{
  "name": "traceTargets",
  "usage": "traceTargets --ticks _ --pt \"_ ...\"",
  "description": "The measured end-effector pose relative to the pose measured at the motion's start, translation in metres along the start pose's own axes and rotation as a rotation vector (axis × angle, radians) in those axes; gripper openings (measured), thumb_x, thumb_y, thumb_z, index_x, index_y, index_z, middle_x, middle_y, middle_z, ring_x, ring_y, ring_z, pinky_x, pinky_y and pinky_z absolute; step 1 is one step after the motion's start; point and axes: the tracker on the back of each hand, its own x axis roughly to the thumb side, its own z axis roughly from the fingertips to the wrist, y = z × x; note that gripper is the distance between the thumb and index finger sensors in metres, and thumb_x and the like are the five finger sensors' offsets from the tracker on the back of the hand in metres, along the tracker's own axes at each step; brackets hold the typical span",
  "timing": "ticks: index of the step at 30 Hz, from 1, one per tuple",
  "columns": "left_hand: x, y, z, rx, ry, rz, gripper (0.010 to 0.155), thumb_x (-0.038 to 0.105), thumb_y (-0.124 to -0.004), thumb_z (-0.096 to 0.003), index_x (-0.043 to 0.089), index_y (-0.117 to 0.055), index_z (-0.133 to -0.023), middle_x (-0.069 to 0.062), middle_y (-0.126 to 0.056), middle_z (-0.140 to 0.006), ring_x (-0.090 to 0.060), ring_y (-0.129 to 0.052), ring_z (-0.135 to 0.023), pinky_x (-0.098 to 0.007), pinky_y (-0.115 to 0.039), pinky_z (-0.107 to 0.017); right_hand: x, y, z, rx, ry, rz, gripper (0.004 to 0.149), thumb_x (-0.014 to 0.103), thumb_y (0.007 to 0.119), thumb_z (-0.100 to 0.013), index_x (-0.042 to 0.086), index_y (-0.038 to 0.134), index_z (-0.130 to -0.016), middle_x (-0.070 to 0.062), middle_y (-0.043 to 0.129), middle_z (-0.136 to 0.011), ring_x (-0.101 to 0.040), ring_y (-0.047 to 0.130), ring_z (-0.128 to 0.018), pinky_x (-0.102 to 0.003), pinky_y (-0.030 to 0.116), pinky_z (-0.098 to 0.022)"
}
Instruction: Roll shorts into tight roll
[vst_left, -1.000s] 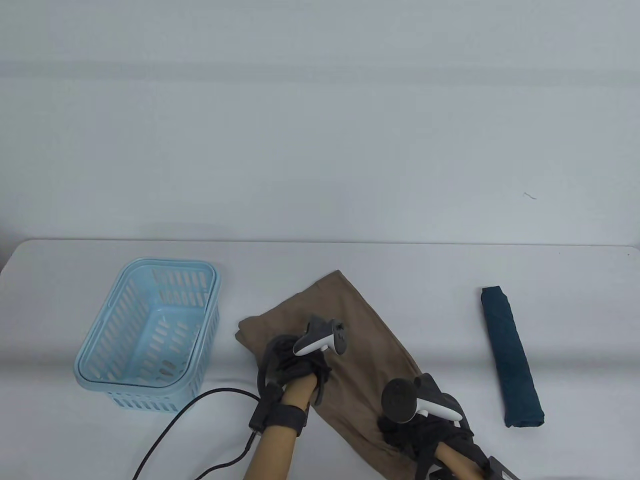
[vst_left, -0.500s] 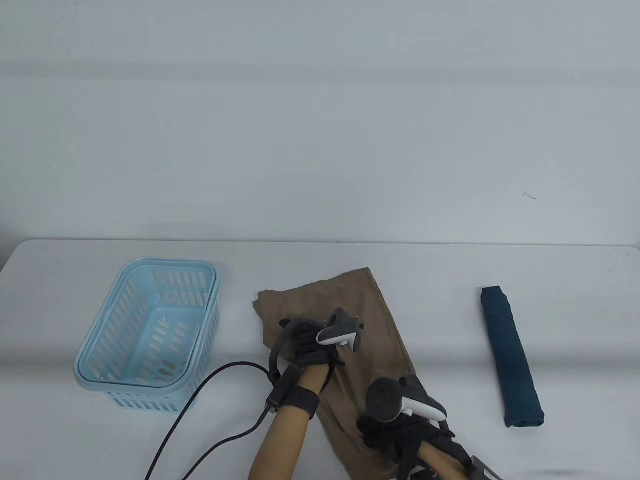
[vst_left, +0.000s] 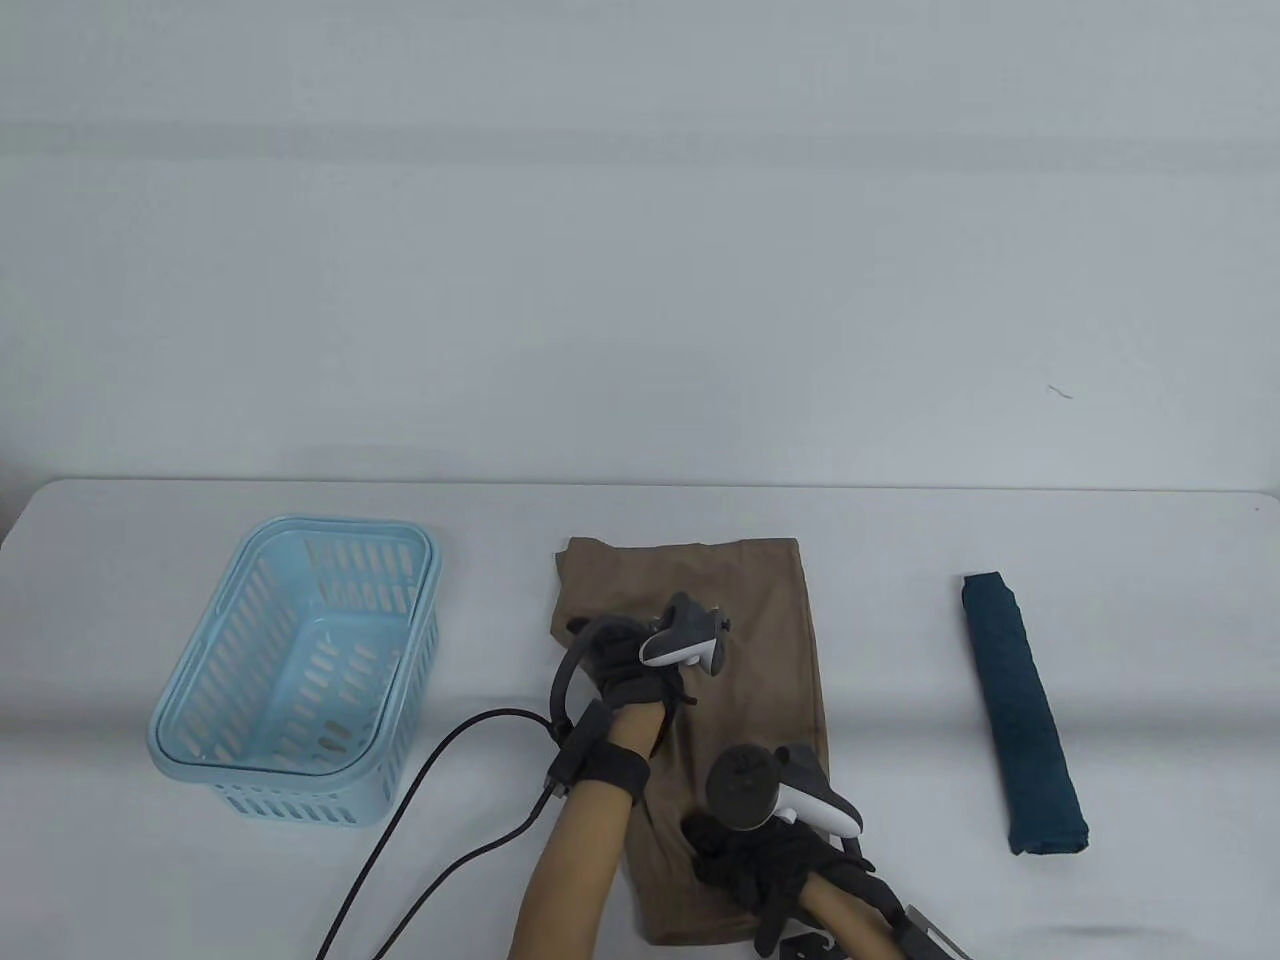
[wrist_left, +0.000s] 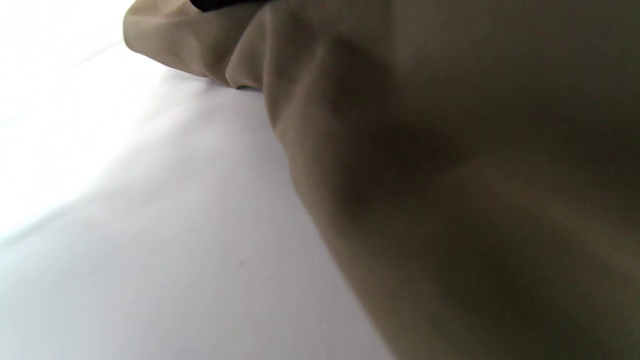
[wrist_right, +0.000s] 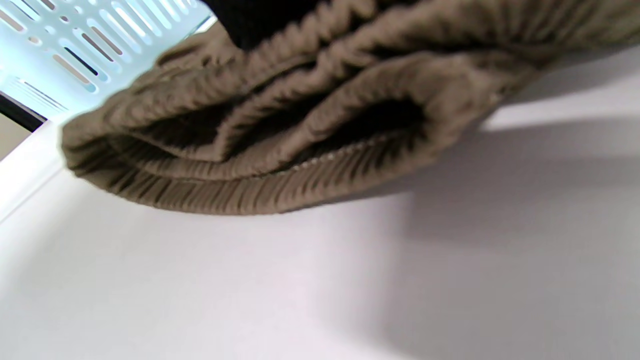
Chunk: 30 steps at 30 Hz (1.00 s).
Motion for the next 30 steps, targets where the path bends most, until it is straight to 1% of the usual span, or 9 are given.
traceTargets --ticks 11,13,15,18,19,21,22,25,30 --pt "-0.001 -0.007 0.005 0.005 -0.004 -0.007 0.055 0.034 -0.053 -0.0522 0.021 -0.03 -0.1 -0.022 -0.03 -0.115 -0.049 -0.04 -0.107 -0.071 -0.035 -0.072 0.001 0.001 0.0 -0.039 0.022 -0.04 0.058 0.028 0.062 -0.054 0.007 0.042 -0.104 -0.024 0.048 -0.088 -0.03 0.064 -0.07 -0.042 0.058 -0.057" --pt "-0.008 -0.006 0.007 -0.02 -0.036 0.037 0.059 0.035 -0.054 -0.0539 0.02 -0.027 -0.104 -0.021 -0.025 -0.116 -0.048 -0.035 -0.108 -0.071 -0.031 -0.072 -0.002 -0.001 0.003 -0.027 0.026 -0.112 0.06 0.03 0.061 -0.054 0.007 0.04 -0.105 -0.025 0.046 -0.091 -0.032 0.063 -0.073 -0.043 0.057 -0.059" --pt "-0.018 -0.001 0.018 0.06 -0.028 0.075 0.065 0.037 -0.055 -0.0538 0.015 -0.025 -0.107 -0.022 -0.023 -0.115 -0.049 -0.033 -0.107 -0.071 -0.03 -0.072 -0.007 -0.009 0.012 -0.013 -0.019 -0.233 0.061 0.03 0.061 -0.054 0.006 0.039 -0.106 -0.026 0.043 -0.1 -0.038 0.061 -0.08 -0.048 0.056 -0.063" --pt "-0.034 0.011 0.052 0.25 -0.087 0.135 0.067 0.037 -0.057 -0.0538 0.013 -0.025 -0.108 -0.023 -0.023 -0.115 -0.051 -0.034 -0.106 -0.071 -0.031 -0.071 -0.015 -0.025 0.034 -0.128 -0.078 -0.388 0.061 0.029 0.062 -0.054 0.005 0.041 -0.106 -0.026 0.041 -0.106 -0.045 0.055 -0.092 -0.06 0.05 -0.068" --pt "-0.038 0.013 0.067 0.28 -0.131 0.166 0.068 0.038 -0.058 -0.0536 0.012 -0.025 -0.108 -0.024 -0.022 -0.115 -0.051 -0.033 -0.106 -0.071 -0.031 -0.071 -0.02 -0.033 0.047 -0.212 -0.095 -0.383 0.06 0.029 0.063 -0.054 0.006 0.044 -0.106 -0.026 0.044 -0.106 -0.045 0.056 -0.092 -0.06 0.05 -0.067" --pt "-0.042 0.011 0.093 0.318 -0.235 0.231 0.07 0.038 -0.06 -0.0533 0.009 -0.028 -0.109 -0.028 -0.014 -0.113 -0.054 -0.027 -0.105 -0.072 -0.03 -0.07 -0.024 -0.038 0.061 -0.271 -0.111 -0.301 0.058 0.028 0.064 -0.053 0.007 0.049 -0.105 -0.024 0.048 -0.105 -0.044 0.06 -0.09 -0.06 0.052 -0.067" --pt "-0.042 0.007 0.108 0.345 -0.32 0.266 0.071 0.038 -0.061 -0.053 0.007 -0.03 -0.109 -0.029 -0.013 -0.112 -0.055 -0.025 -0.104 -0.072 -0.029 -0.07 -0.026 -0.039 0.067 -0.286 -0.118 -0.239 0.057 0.028 0.064 -0.053 0.007 0.05 -0.104 -0.023 0.05 -0.105 -0.043 0.062 -0.09 -0.059 0.053 -0.067" --pt "-0.036 -0.01 0.148 0.391 -0.459 0.312 0.069 0.036 -0.065 -0.0522 0.004 -0.037 -0.108 -0.029 -0.022 -0.113 -0.055 -0.032 -0.103 -0.072 -0.033 -0.069 -0.026 -0.034 0.079 -0.309 -0.142 -0.094 0.053 0.027 0.066 -0.052 0.01 0.055 -0.101 -0.02 0.057 -0.102 -0.04 0.067 -0.087 -0.057 0.057 -0.065" --pt "-0.017 -0.048 0.195 0.351 -0.601 0.228 0.065 0.037 -0.069 -0.0508 0.006 -0.05 -0.104 -0.028 -0.041 -0.111 -0.051 -0.05 -0.1 -0.071 -0.041 -0.069 -0.016 -0.009 0.083 -0.246 -0.179 0.081 0.054 0.031 0.07 -0.051 0.011 0.057 -0.1 -0.019 0.06 -0.1 -0.038 0.069 -0.084 -0.053 0.059 -0.064"
